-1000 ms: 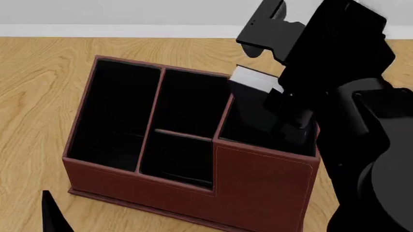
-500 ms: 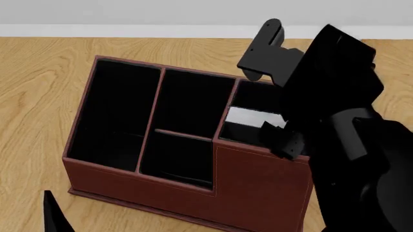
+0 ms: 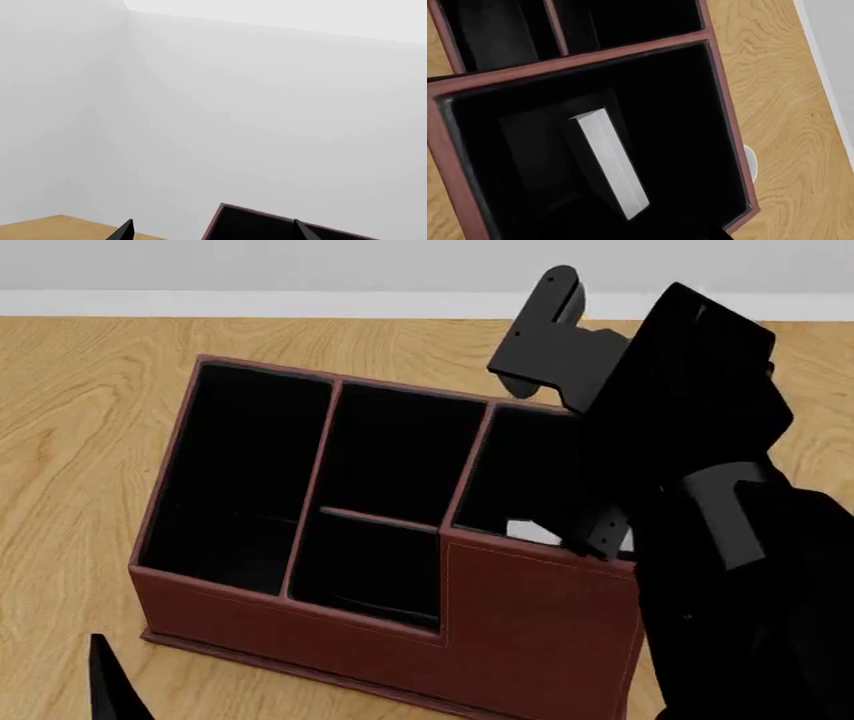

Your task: Pick up the book and place it in the right compartment of the caddy.

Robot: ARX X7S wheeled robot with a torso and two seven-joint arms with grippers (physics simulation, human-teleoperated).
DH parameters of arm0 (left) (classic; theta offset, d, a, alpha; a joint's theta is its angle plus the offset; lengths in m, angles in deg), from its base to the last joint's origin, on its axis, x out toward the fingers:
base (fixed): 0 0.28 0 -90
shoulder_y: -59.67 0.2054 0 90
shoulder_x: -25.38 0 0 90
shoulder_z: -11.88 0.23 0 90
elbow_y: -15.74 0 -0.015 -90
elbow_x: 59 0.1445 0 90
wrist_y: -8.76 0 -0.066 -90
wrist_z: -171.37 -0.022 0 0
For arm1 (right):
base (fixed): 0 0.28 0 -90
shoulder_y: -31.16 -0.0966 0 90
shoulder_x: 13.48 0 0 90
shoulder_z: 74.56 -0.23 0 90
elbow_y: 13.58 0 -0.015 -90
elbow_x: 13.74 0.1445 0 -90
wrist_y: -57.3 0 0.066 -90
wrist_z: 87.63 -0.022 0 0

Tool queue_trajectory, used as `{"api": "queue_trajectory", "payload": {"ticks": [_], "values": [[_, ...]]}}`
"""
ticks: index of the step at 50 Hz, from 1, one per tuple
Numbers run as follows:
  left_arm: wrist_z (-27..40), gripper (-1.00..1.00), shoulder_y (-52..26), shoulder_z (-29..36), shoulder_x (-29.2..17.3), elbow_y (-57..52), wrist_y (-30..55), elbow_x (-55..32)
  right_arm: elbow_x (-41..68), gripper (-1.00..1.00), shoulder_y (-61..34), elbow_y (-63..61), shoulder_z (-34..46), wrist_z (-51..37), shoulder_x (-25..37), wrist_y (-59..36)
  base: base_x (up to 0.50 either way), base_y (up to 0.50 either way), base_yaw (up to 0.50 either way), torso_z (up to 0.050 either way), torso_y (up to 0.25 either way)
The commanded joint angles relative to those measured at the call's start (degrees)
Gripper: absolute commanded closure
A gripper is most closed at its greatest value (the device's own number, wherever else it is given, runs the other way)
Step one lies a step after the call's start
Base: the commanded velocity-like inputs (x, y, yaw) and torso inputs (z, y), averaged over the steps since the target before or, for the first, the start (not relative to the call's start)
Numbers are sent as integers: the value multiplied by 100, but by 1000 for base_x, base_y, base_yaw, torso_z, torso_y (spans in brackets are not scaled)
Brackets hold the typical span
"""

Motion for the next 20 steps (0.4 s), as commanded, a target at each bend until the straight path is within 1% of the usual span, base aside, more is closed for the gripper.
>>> {"api": "queue_trajectory", "payload": {"ticks": [1, 15, 16, 20], "values": [[34, -100, -13, 39, -18, 27, -53, -22, -67, -100, -94, -3, -74, 13, -11, 32, 0, 0, 0, 0, 0], [25, -100, -47, 83, -28, 106, -209, -62, -31, -100, -342, -102, -131, 144, 42, 198, 0, 0, 0, 0, 0], [20, -100, -49, 88, -29, 112, -219, -70, -24, -100, -336, -286, -140, 143, 113, 99, 0, 0, 0, 0, 0], [8, -100, -58, 96, -29, 134, -260, -79, 23, -100, -162, -2020, -193, 120, 752, -909, 0, 0, 0, 0, 0]]}}
